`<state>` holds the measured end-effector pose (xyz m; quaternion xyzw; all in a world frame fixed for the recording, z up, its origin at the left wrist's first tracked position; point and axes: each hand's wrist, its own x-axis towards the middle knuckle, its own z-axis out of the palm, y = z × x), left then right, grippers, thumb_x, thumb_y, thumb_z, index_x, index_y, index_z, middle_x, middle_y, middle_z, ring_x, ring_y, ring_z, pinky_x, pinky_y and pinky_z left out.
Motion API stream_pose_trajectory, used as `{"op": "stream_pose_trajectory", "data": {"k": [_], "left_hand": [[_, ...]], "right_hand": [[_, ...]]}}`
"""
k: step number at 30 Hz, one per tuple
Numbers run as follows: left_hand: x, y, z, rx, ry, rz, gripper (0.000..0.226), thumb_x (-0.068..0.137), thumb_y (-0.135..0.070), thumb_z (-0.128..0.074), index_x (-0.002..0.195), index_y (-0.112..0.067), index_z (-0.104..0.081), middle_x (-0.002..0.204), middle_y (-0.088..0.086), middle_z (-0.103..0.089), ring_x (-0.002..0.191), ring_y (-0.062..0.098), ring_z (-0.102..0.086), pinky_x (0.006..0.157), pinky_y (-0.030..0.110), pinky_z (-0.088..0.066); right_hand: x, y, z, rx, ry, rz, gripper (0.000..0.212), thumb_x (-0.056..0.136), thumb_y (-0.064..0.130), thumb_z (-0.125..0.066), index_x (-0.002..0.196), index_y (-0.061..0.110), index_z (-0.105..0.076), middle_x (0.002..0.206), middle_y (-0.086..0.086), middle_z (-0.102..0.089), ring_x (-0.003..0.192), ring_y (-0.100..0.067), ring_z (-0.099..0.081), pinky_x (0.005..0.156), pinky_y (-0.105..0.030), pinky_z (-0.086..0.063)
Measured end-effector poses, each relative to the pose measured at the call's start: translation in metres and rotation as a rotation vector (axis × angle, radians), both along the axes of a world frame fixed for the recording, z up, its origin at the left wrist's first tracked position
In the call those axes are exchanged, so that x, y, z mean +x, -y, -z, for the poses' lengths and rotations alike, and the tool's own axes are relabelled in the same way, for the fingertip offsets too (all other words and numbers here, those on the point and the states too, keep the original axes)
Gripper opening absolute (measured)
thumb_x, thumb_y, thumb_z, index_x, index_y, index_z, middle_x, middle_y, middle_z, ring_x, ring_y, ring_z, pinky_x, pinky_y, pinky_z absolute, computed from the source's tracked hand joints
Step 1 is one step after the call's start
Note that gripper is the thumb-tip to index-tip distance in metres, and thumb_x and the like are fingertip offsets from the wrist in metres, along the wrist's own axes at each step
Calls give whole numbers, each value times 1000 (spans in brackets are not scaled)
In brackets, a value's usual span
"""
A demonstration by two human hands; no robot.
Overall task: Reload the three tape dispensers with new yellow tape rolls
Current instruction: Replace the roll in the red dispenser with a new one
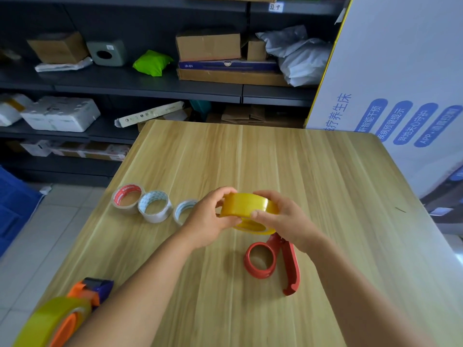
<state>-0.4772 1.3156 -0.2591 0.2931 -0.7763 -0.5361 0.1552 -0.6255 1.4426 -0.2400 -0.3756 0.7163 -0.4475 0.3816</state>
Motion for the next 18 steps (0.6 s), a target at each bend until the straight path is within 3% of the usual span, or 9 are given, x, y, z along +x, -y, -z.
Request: {"op": "stream_pose_trajectory", "data": {"k": [3,6,8,12,15,18], "left_hand": [[6,-3,5,78,-71,-44,53,75,-2,-77,105,-40,-53,112,-10,-59,112,11,-55,98,37,-50],[12,-8,8,190,-143,-89,51,78,5,-72,106,-34,-52,110,-12,-56,107,10,-57,89,26,-52],[15,-10,9,252,-184,-107,50,79,7,-70,106,-31,-52,112,-8,-54,102,5,-58,81,18,-52],[17,-14,10,270,-185,-111,50,80,9,-68,106,-30,-50,112,-8,-52,100,0,-57,77,10,-50],[19,-13,13,241,-148,-88,50,80,7,-69,106,-32,-51,116,-5,-55,103,5,-59,83,16,-51],[21,-8,15,45,-10,-45,52,78,-12,-76,113,-41,-51,123,-14,-56,117,9,-54,102,28,-43]], "right_hand": [[-6,-7,8,16,-27,-21,63,63,34,-82,121,32,-57,111,11,-61,105,-4,-57,87,-18,-43],[-7,-9,13,-12,-48,-22,57,61,27,-81,112,38,-57,113,11,-63,112,-7,-57,101,-31,-42],[-5,-10,16,-17,-57,1,55,63,20,-80,109,38,-58,111,11,-64,109,-10,-60,102,-39,-46],[-2,-10,21,-27,-76,61,55,59,22,-80,106,42,-59,108,14,-66,107,-10,-62,98,-39,-49],[0,-11,24,-46,-89,73,54,64,14,-82,106,39,-60,106,14,-66,106,-8,-62,97,-31,-48],[2,-11,24,-39,-134,72,54,65,11,-82,107,38,-61,107,16,-65,106,-9,-61,93,-25,-45]]}}
